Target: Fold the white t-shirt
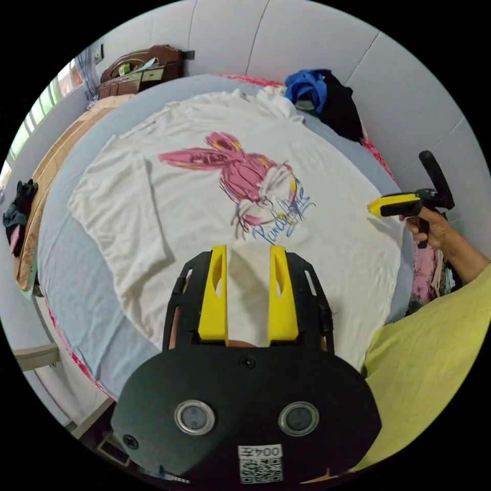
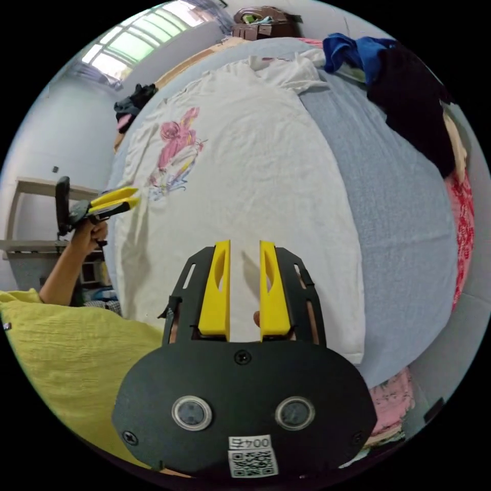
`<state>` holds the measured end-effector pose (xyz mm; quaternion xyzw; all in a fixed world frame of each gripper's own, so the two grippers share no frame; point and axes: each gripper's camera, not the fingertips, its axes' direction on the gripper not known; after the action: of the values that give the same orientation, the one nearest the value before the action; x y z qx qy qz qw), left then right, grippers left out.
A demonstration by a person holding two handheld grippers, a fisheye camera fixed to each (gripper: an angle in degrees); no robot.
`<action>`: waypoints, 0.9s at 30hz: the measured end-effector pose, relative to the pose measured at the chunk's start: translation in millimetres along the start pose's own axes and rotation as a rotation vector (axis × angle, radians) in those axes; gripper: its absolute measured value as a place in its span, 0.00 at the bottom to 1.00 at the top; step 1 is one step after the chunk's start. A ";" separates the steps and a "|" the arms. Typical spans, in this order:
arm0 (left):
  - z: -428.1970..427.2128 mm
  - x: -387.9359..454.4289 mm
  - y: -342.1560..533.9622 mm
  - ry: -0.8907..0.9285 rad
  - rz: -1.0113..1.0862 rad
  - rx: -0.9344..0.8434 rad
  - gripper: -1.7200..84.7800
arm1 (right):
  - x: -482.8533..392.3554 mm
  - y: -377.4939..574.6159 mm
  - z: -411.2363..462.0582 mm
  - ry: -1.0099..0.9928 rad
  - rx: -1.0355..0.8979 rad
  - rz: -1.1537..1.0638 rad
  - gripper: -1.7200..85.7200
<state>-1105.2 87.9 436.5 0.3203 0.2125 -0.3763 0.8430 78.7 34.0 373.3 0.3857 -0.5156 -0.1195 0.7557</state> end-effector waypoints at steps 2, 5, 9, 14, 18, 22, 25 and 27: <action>7.4 8.2 1.6 -0.062 -0.004 0.013 0.15 | 13.6 7.1 -4.5 0.043 0.008 0.003 0.09; 14.9 16.5 -3.3 -0.142 0.007 -0.016 0.14 | 44.5 17.5 -17.0 0.001 0.038 0.053 0.06; 22.2 17.5 -14.9 -0.152 -0.008 -0.070 0.14 | 88.2 25.5 -34.9 -0.250 0.089 0.074 0.06; 31.1 14.8 -25.5 -0.126 -0.073 -0.109 0.15 | 170.6 10.7 -76.8 -0.635 0.338 0.191 0.10; 38.4 14.8 -24.5 -0.115 -0.090 -0.095 0.16 | 222.6 -19.9 -90.9 -0.740 0.432 0.293 0.14; 34.3 10.2 -19.3 -0.018 -0.148 -0.039 0.16 | 276.2 -61.5 -98.6 -0.821 0.493 0.430 0.15; 26.6 12.8 -10.2 0.007 -0.172 0.008 0.17 | 298.6 -91.3 -100.8 -0.817 0.484 0.492 0.16; 27.8 16.6 -2.0 0.014 -0.177 0.006 0.17 | 305.9 -108.1 -99.0 -0.793 0.455 0.515 0.16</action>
<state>-1093.0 59.2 445.4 0.3056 0.2447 -0.4477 0.8039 322.9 -170.3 490.2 0.3261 -0.8531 0.0483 0.4044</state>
